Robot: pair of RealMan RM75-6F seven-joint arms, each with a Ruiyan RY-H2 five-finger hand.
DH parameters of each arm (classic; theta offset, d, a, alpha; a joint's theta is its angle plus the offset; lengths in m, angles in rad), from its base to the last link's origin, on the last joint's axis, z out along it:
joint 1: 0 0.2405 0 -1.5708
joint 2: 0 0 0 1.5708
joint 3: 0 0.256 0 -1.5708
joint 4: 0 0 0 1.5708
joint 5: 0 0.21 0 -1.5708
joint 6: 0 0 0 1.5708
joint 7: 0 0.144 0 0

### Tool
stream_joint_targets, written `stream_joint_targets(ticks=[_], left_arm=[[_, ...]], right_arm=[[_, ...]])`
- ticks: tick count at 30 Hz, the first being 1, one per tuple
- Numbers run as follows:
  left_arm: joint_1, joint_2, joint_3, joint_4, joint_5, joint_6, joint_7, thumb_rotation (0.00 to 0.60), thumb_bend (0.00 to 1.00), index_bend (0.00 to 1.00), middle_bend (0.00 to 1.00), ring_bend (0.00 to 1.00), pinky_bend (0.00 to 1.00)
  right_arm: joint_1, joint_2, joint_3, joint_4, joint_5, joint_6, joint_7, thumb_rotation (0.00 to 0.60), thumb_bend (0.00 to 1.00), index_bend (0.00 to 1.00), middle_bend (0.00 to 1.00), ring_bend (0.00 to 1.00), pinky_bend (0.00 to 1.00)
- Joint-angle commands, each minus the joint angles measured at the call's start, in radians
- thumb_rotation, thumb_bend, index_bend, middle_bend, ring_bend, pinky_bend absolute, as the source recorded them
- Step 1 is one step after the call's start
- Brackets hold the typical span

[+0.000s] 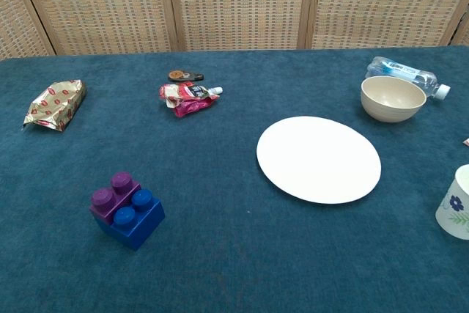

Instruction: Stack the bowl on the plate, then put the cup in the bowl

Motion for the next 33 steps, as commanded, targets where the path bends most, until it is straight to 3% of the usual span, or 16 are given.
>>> stream_joint_targets(ticks=[1, 10, 17, 25, 29, 33], left_arm=[[-0.002, -0.001, -0.002, 0.0, -0.006, -0.005, 0.004, 0.6, 0.0, 0.0, 0.0, 0.0, 0.0], [-0.01, -0.003, -0.015, 0.001, -0.032, -0.017, 0.005, 0.6, 0.0, 0.0, 0.0, 0.0, 0.0], [-0.043, -0.02, -0.038, -0.004, -0.101, -0.079, 0.052, 0.6, 0.0, 0.0, 0.0, 0.0, 0.0], [-0.079, -0.046, -0.075, -0.013, -0.209, -0.132, 0.124, 0.6, 0.0, 0.0, 0.0, 0.0, 0.0], [-0.1, -0.063, -0.089, -0.01, -0.267, -0.162, 0.165, 0.6, 0.0, 0.0, 0.0, 0.0, 0.0], [-0.12, -0.081, -0.104, 0.007, -0.307, -0.182, 0.194, 0.6, 0.0, 0.0, 0.0, 0.0, 0.0]], right_arm=[[0.001, 0.0, 0.002, 0.003, 0.006, -0.005, 0.0, 0.6, 0.0, 0.0, 0.0, 0.0, 0.0], [0.033, 0.004, 0.019, 0.011, 0.021, -0.049, -0.009, 0.6, 0.0, 0.0, 0.0, 0.0, 0.0], [0.25, 0.053, 0.141, 0.026, 0.143, -0.341, -0.072, 0.6, 0.0, 0.0, 0.0, 0.0, 0.0], [0.526, -0.032, 0.218, 0.249, 0.338, -0.746, -0.07, 0.6, 0.0, 0.0, 0.0, 0.0, 0.0], [0.612, -0.118, 0.212, 0.402, 0.398, -0.853, -0.077, 0.6, 0.0, 0.02, 0.0, 0.0, 0.0], [0.664, -0.192, 0.194, 0.522, 0.425, -0.91, -0.079, 0.6, 0.0, 0.12, 0.0, 0.0, 0.0]])
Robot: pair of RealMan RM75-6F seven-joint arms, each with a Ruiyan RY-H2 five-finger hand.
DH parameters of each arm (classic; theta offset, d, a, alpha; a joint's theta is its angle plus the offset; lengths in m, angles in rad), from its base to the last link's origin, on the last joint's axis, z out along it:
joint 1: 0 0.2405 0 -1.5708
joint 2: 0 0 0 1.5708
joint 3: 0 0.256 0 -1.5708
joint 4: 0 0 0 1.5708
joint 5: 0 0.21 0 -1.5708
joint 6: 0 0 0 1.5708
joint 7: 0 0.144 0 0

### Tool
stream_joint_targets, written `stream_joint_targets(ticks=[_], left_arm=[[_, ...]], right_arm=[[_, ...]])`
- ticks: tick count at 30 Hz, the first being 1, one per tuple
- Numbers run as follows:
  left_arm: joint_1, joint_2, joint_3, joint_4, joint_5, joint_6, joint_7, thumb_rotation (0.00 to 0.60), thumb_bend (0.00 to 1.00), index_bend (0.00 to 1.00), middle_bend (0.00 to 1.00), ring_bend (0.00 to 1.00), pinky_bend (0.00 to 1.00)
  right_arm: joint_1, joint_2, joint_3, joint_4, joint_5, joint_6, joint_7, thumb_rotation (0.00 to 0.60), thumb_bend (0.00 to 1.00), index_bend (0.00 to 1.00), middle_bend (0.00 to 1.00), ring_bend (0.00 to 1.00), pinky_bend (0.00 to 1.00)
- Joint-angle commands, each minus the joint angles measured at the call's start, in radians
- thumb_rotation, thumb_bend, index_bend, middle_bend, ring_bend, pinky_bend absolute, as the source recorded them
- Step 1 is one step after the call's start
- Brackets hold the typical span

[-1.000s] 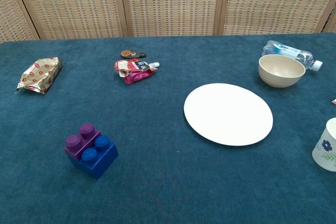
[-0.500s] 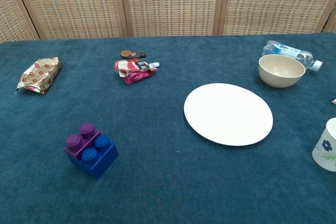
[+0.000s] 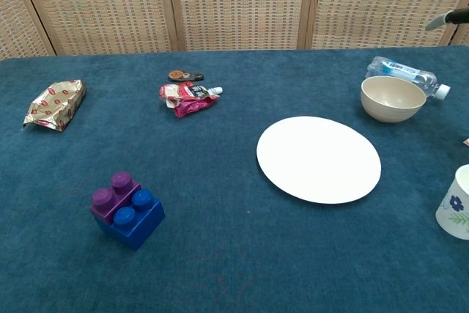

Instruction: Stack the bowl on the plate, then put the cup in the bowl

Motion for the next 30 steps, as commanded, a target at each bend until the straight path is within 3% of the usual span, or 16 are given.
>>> stream_joint_targets(ticks=[1, 7, 12, 18, 26, 30], left_arm=[[-0.019, -0.019, -0.016, 0.018, -0.031, -0.018, 0.021, 0.6, 0.0, 0.0, 0.0, 0.0, 0.0], [-0.033, -0.032, -0.026, 0.027, -0.07, -0.03, 0.043, 0.6, 0.0, 0.0, 0.0, 0.0, 0.0], [-0.043, -0.035, -0.03, 0.031, -0.098, -0.039, 0.052, 0.6, 0.0, 0.0, 0.0, 0.0, 0.0], [-0.045, -0.033, -0.029, 0.032, -0.106, -0.037, 0.049, 0.6, 0.0, 0.0, 0.0, 0.0, 0.0], [-0.048, -0.032, -0.024, 0.029, -0.107, -0.036, 0.05, 0.6, 0.0, 0.0, 0.0, 0.0, 0.0], [-0.05, -0.031, -0.023, 0.028, -0.111, -0.035, 0.051, 0.6, 0.0, 0.0, 0.0, 0.0, 0.0]], right_arm=[[0.093, -0.112, -0.007, 0.152, 0.061, -0.098, 0.0, 0.6, 0.0, 0.15, 0.0, 0.0, 0.0], [0.127, -0.209, -0.031, 0.259, 0.027, -0.118, 0.046, 0.6, 0.02, 0.3, 0.0, 0.0, 0.0], [0.141, -0.27, -0.067, 0.323, -0.033, -0.115, 0.09, 0.6, 0.05, 0.33, 0.0, 0.0, 0.0], [0.142, -0.301, -0.085, 0.37, -0.068, -0.102, 0.145, 0.6, 0.14, 0.39, 0.0, 0.0, 0.0], [0.151, -0.346, -0.109, 0.45, -0.111, -0.095, 0.201, 0.6, 0.36, 0.47, 0.0, 0.0, 0.0], [0.152, -0.362, -0.117, 0.477, -0.132, -0.084, 0.235, 0.6, 0.4, 0.51, 0.0, 0.0, 0.0]])
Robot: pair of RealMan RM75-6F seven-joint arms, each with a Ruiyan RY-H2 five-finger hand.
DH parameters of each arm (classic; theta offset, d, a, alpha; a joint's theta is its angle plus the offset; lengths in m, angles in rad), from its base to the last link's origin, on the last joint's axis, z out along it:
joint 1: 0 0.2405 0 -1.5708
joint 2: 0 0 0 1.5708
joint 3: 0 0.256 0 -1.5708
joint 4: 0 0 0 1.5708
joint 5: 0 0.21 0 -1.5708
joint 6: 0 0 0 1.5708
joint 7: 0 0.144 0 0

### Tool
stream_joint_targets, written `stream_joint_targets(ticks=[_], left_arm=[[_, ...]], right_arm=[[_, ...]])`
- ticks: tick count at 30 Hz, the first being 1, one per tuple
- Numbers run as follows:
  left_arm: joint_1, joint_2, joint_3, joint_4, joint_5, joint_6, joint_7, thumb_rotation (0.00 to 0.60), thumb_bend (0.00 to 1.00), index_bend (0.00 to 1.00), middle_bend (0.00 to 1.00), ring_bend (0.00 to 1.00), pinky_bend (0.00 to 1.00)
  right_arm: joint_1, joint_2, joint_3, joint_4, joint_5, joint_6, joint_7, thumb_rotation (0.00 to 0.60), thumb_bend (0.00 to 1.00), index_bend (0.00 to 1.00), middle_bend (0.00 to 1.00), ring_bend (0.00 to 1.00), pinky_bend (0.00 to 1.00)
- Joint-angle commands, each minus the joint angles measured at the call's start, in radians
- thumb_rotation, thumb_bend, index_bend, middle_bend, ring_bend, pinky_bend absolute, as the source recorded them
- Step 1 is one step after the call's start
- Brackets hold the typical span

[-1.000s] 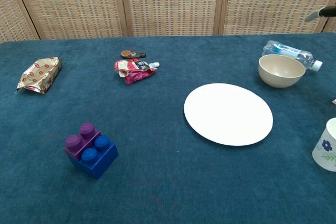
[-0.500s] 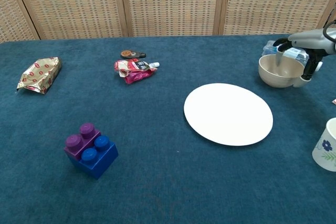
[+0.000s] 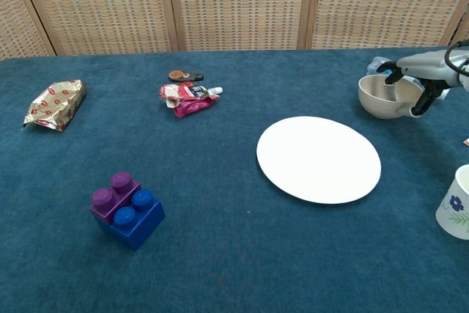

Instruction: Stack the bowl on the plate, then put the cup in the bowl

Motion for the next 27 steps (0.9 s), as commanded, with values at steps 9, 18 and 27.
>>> stream_joint_targets(ticks=[9, 18, 27], left_arm=[[-0.001, 0.005, 0.005, -0.005, -0.001, 0.002, -0.007, 0.6, 0.0, 0.0, 0.0, 0.0, 0.0], [0.001, 0.018, 0.013, -0.017, 0.018, 0.003, -0.028, 0.6, 0.0, 0.0, 0.0, 0.0, 0.0], [0.003, 0.027, 0.019, -0.019, 0.027, 0.002, -0.046, 0.6, 0.0, 0.0, 0.0, 0.0, 0.0]], right_arm=[[-0.016, 0.023, -0.027, -0.039, -0.092, 0.114, 0.083, 0.6, 0.42, 0.58, 0.0, 0.0, 0.0], [-0.059, 0.211, -0.072, -0.367, -0.233, 0.305, 0.072, 0.6, 0.43, 0.6, 0.0, 0.0, 0.0], [-0.062, 0.259, -0.123, -0.543, -0.333, 0.359, 0.0, 0.6, 0.43, 0.61, 0.0, 0.0, 0.0]])
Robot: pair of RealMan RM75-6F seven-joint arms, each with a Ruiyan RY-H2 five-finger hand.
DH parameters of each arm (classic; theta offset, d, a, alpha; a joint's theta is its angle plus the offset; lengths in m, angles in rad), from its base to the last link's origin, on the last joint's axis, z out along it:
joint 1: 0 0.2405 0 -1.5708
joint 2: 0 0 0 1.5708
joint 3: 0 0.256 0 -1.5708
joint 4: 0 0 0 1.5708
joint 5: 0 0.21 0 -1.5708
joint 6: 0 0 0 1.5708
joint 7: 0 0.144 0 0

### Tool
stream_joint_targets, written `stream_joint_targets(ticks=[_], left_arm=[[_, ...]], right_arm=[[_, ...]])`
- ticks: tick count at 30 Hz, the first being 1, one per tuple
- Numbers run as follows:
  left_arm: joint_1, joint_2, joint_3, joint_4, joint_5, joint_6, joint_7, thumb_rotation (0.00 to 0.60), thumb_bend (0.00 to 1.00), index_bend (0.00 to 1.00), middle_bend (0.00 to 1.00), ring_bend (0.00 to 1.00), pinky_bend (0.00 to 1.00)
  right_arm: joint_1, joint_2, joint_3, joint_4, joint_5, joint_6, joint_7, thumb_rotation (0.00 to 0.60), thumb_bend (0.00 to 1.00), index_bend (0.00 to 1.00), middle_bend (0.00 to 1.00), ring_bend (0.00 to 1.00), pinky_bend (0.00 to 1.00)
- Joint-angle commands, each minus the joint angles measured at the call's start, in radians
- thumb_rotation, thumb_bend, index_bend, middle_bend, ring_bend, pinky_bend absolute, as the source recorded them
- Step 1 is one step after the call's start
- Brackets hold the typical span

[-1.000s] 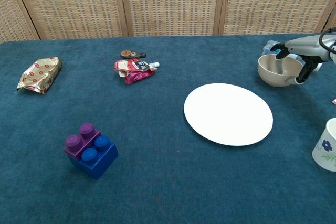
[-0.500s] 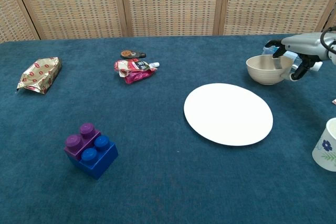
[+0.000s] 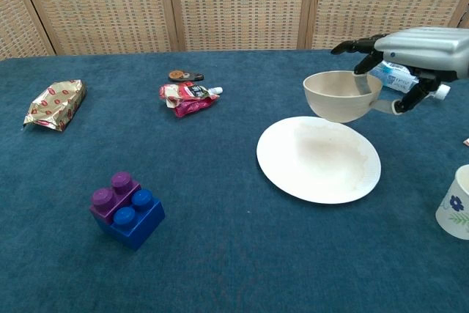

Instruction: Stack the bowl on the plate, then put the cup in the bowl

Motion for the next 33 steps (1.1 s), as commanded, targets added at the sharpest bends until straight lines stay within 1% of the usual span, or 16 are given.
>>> stream_joint_targets(ticks=[1, 7, 14, 17, 18, 20, 21, 22, 23, 26, 28, 30, 33], left_arm=[[0.001, 0.001, 0.001, -0.001, 0.002, 0.002, -0.002, 0.6, 0.0, 0.0, 0.0, 0.0, 0.0], [0.0, 0.003, 0.002, 0.001, 0.0, 0.002, -0.005, 0.6, 0.0, 0.0, 0.0, 0.0, 0.0], [0.001, 0.006, 0.0, 0.002, -0.008, 0.001, -0.011, 0.6, 0.0, 0.0, 0.0, 0.0, 0.0], [0.0, 0.008, 0.0, 0.002, -0.01, -0.001, -0.014, 0.6, 0.0, 0.0, 0.0, 0.0, 0.0], [0.0, 0.009, 0.0, 0.002, -0.011, -0.001, -0.014, 0.6, 0.0, 0.0, 0.0, 0.0, 0.0], [0.0, 0.009, 0.001, 0.002, -0.011, 0.0, -0.015, 0.6, 0.0, 0.0, 0.0, 0.0, 0.0], [0.0, 0.009, 0.001, 0.002, -0.012, -0.001, -0.015, 0.6, 0.0, 0.0, 0.0, 0.0, 0.0], [0.0, 0.009, 0.001, 0.002, -0.013, -0.001, -0.014, 0.6, 0.0, 0.0, 0.0, 0.0, 0.0], [0.0, 0.01, 0.002, 0.001, -0.014, -0.001, -0.013, 0.6, 0.0, 0.0, 0.0, 0.0, 0.0], [0.0, 0.01, 0.003, -0.001, -0.015, -0.001, -0.009, 0.6, 0.0, 0.0, 0.0, 0.0, 0.0], [-0.001, 0.01, 0.003, -0.003, -0.015, -0.001, -0.007, 0.6, 0.0, 0.0, 0.0, 0.0, 0.0], [-0.001, 0.01, 0.004, -0.005, -0.014, -0.001, -0.004, 0.6, 0.0, 0.0, 0.0, 0.0, 0.0], [-0.002, 0.01, 0.006, -0.008, -0.013, -0.001, 0.0, 0.6, 0.0, 0.0, 0.0, 0.0, 0.0]], right_arm=[[0.005, 0.005, -0.025, -0.037, -0.036, 0.004, -0.036, 0.6, 0.43, 0.61, 0.0, 0.0, 0.0], [0.035, -0.046, -0.034, -0.029, -0.047, -0.037, -0.092, 0.6, 0.43, 0.62, 0.0, 0.0, 0.0], [0.06, -0.11, -0.019, 0.028, -0.011, -0.083, -0.141, 0.6, 0.43, 0.62, 0.0, 0.0, 0.0], [0.061, -0.12, -0.021, 0.042, -0.005, -0.087, -0.15, 0.6, 0.43, 0.62, 0.0, 0.0, 0.0], [0.061, -0.12, -0.024, 0.047, -0.007, -0.085, -0.155, 0.6, 0.43, 0.6, 0.0, 0.0, 0.0], [0.06, -0.116, -0.027, 0.048, -0.008, -0.082, -0.155, 0.6, 0.43, 0.5, 0.0, 0.0, 0.0], [0.059, -0.112, -0.029, 0.045, -0.006, -0.083, -0.15, 0.6, 0.42, 0.42, 0.0, 0.0, 0.0], [0.058, -0.106, -0.03, 0.04, -0.004, -0.086, -0.147, 0.6, 0.39, 0.35, 0.0, 0.0, 0.0], [0.057, -0.098, -0.032, 0.034, -0.002, -0.088, -0.147, 0.6, 0.37, 0.31, 0.0, 0.0, 0.0], [0.051, -0.07, -0.041, 0.013, -0.001, -0.086, -0.16, 0.6, 0.25, 0.17, 0.0, 0.0, 0.0], [0.046, -0.056, -0.045, 0.0, -0.004, -0.079, -0.169, 0.6, 0.19, 0.1, 0.0, 0.0, 0.0], [0.04, -0.043, -0.048, -0.013, -0.007, -0.068, -0.174, 0.6, 0.16, 0.07, 0.0, 0.0, 0.0], [0.029, -0.021, -0.049, -0.04, -0.015, -0.041, -0.175, 0.6, 0.16, 0.07, 0.0, 0.0, 0.0]])
